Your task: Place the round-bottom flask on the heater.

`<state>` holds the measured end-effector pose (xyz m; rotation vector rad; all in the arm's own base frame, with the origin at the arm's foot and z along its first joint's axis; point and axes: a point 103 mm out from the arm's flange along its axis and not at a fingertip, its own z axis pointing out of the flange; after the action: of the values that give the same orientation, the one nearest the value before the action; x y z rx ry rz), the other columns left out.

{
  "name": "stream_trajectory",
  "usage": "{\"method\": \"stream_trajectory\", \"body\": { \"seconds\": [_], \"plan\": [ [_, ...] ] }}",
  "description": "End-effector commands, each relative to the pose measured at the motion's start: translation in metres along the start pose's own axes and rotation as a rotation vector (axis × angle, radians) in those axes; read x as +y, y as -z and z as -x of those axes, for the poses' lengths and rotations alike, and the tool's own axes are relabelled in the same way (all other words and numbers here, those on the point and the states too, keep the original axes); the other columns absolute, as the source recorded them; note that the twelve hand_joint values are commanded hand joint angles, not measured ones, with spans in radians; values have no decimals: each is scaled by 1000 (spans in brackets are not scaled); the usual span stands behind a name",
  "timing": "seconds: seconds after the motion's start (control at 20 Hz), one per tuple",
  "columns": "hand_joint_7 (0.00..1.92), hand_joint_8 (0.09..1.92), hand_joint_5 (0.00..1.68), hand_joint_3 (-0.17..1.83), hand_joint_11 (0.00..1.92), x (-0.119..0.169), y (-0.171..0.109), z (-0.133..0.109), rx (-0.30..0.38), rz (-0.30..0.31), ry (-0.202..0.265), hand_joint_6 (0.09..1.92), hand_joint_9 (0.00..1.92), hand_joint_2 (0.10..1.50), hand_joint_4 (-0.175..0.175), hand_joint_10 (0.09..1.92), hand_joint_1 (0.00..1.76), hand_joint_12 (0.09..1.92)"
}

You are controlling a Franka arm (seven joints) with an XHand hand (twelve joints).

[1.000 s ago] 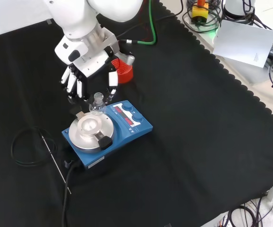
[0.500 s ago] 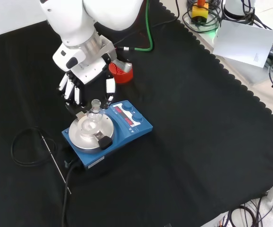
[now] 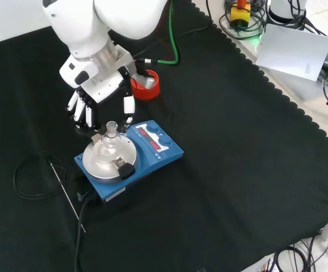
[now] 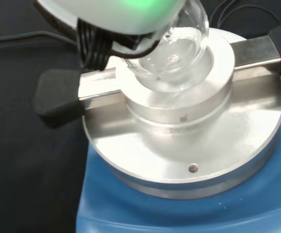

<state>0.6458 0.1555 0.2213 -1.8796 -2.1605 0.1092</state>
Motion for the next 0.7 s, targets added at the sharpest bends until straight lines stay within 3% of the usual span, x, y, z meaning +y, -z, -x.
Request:
{"method": "stream_trajectory", "body": {
  "seconds": [0.05,0.7],
  "plan": [
    [580,706,1163,853,447,10,-13,-3,-3,4,-5,963,773,615,-10,583,1141,1310],
    [581,708,1161,855,445,13,-17,2,-5,3,-4,967,772,615,-10,583,1141,1311]
  ]
}}
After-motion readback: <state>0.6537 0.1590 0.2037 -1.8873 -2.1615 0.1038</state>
